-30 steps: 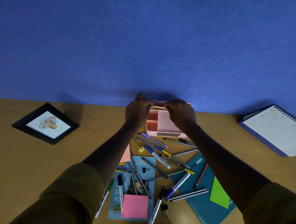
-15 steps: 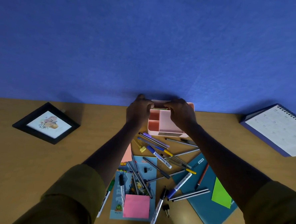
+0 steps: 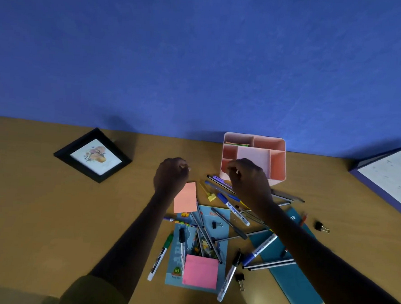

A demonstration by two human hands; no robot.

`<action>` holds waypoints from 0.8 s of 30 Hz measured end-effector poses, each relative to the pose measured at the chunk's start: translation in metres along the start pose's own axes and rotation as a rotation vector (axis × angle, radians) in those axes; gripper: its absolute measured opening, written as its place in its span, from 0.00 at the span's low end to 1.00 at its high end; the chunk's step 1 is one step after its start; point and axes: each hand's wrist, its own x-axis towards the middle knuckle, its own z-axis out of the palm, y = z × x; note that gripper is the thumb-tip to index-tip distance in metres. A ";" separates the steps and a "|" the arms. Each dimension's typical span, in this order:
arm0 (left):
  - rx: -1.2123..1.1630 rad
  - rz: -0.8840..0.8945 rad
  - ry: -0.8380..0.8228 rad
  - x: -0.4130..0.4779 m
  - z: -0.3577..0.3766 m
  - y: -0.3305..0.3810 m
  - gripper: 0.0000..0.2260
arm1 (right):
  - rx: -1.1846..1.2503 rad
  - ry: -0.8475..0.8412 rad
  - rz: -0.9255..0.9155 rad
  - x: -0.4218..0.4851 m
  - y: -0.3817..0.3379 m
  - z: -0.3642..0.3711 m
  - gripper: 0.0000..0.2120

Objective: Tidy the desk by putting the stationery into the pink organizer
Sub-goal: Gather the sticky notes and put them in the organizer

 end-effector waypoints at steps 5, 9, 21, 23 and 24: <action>0.082 -0.258 -0.120 -0.026 0.011 -0.043 0.11 | 0.015 -0.216 0.039 -0.034 -0.019 0.047 0.06; 0.093 -0.341 -0.161 -0.037 0.023 -0.065 0.08 | -0.068 -0.352 0.068 -0.054 -0.033 0.073 0.08; -0.030 -0.413 -0.126 -0.039 0.036 -0.063 0.10 | -0.156 -0.437 0.003 -0.070 -0.049 0.089 0.22; -0.069 -0.424 -0.129 -0.040 0.035 -0.060 0.10 | -0.154 -0.435 0.006 -0.070 -0.049 0.088 0.24; -0.090 -0.435 -0.128 -0.041 0.034 -0.059 0.10 | -0.149 -0.431 0.008 -0.070 -0.050 0.088 0.24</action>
